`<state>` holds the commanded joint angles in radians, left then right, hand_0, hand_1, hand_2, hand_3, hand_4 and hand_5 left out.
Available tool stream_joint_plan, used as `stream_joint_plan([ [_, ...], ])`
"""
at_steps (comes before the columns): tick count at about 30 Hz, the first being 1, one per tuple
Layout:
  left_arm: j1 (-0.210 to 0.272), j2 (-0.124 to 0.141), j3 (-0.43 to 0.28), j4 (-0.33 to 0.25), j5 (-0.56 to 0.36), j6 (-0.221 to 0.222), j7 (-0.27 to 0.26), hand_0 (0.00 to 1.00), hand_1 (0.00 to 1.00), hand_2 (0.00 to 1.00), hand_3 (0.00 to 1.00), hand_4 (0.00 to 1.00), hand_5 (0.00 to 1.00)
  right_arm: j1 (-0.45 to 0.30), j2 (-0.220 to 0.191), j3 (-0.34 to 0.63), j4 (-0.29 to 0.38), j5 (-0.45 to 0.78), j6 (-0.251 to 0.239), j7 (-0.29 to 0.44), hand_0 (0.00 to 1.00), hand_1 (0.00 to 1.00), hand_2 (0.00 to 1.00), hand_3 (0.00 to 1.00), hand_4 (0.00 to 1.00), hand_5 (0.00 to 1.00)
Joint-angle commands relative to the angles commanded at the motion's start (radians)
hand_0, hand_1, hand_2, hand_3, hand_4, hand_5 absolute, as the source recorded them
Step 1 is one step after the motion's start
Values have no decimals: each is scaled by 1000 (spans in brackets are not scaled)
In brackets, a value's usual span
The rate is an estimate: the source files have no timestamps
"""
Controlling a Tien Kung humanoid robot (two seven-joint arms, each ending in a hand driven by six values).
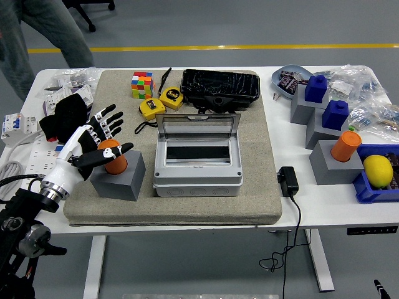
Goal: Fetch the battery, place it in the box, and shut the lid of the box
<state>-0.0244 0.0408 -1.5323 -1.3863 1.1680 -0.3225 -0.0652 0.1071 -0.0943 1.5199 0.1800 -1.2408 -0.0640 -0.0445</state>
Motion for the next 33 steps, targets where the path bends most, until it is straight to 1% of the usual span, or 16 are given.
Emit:
stream_joint_plan([
  [1,1,0,0,1,1,-1,0,891,875,845,880,998,101,0,0,0,0,0,0,0,820,740,748,805,998,998],
  [2,1,0,0,5,1,-2,0,870,847,777,816,998,148,-1,0,0,0,0,0,-1,820,740,748,805,998,998],
  [7,-1,1,-1,33,-19,-8,-5,870,847,777,816,998,148,1,0,-1,0,3,0,1,820,740,748,805,998,998],
  [8,0,1,-1,33,-20,-10,-5,847,816,736,729,998,161,2,0,-2,0,3,0,2,820,740,748,805,998,998],
  [12,2,-1,14,41,-23,-5,-7,847,816,736,729,998,161,2,0,-1,0,4,1,2,820,740,748,805,998,998],
  [17,4,-10,31,51,-14,7,-11,856,810,730,716,998,151,2,1,1,0,7,2,3,834,740,747,805,998,998],
  [18,3,-10,31,50,-6,12,-11,856,810,730,716,998,151,3,1,1,0,7,2,3,834,740,747,805,998,998],
  [19,1,-10,32,48,5,26,-10,856,810,730,716,998,151,3,1,1,0,8,2,3,834,740,747,805,998,998],
  [20,0,-9,32,47,17,40,-9,890,831,738,711,998,57,3,1,1,0,8,2,3,836,741,747,804,998,998],
  [23,-4,-4,35,39,84,99,-6,890,831,738,711,998,57,4,0,2,0,6,-1,0,836,741,747,804,998,998],
  [25,-5,-5,36,36,93,114,-8,890,831,738,711,998,57,3,0,4,0,4,-1,-1,836,741,747,804,998,998],
  [26,-5,-6,36,36,97,120,-8,865,807,727,634,998,2,3,0,5,0,3,-2,-1,840,747,747,804,998,998],
  [31,-5,-7,43,34,117,141,-5,865,807,727,634,998,2,3,0,9,0,3,-3,0,840,747,747,804,998,998],
  [32,-5,-6,44,33,118,142,-5,799,752,646,576,998,2,4,0,10,0,3,-3,0,838,747,746,804,998,998],
  [33,-6,-6,45,32,118,144,-6,799,752,646,576,998,2,4,0,9,0,3,-3,0,838,747,746,804,998,998],
])
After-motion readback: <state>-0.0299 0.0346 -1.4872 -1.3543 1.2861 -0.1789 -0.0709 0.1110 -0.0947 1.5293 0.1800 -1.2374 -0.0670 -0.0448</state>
